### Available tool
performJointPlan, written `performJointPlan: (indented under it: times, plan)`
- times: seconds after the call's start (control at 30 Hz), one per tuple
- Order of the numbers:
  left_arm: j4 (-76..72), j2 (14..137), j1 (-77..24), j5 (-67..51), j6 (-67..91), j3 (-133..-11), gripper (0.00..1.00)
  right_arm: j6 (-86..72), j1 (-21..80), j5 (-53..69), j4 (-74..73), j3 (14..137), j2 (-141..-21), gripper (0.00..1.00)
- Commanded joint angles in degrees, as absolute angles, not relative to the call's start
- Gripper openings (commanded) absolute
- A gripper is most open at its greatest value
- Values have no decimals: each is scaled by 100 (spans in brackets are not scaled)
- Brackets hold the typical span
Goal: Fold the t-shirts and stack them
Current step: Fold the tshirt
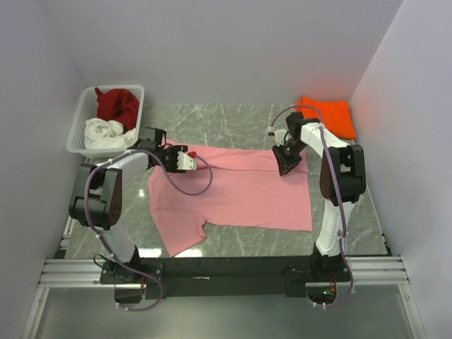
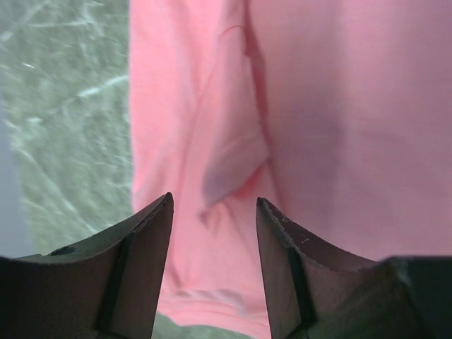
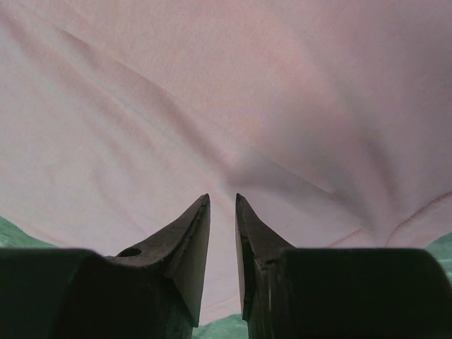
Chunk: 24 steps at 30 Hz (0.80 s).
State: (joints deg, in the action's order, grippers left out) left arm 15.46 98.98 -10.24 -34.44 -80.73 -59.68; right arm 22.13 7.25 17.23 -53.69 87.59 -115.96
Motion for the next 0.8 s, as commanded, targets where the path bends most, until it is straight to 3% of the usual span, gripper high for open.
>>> performJointPlan:
  times: [0.0,0.4,0.77]
  plan:
    - [704,10089,-1081,-3454,-8736,-5985,56,2180,686,1758,-5484,8693,-11435,29]
    - [1019,10547,-1143,-3665,-8825,-6521,56,2171,677,1740,-5572,8719,-11522,29]
    - [1722,11424,-1108,-3973,-6655,-8269,52,2215,668,1723,-5607,8710,-11558,29]
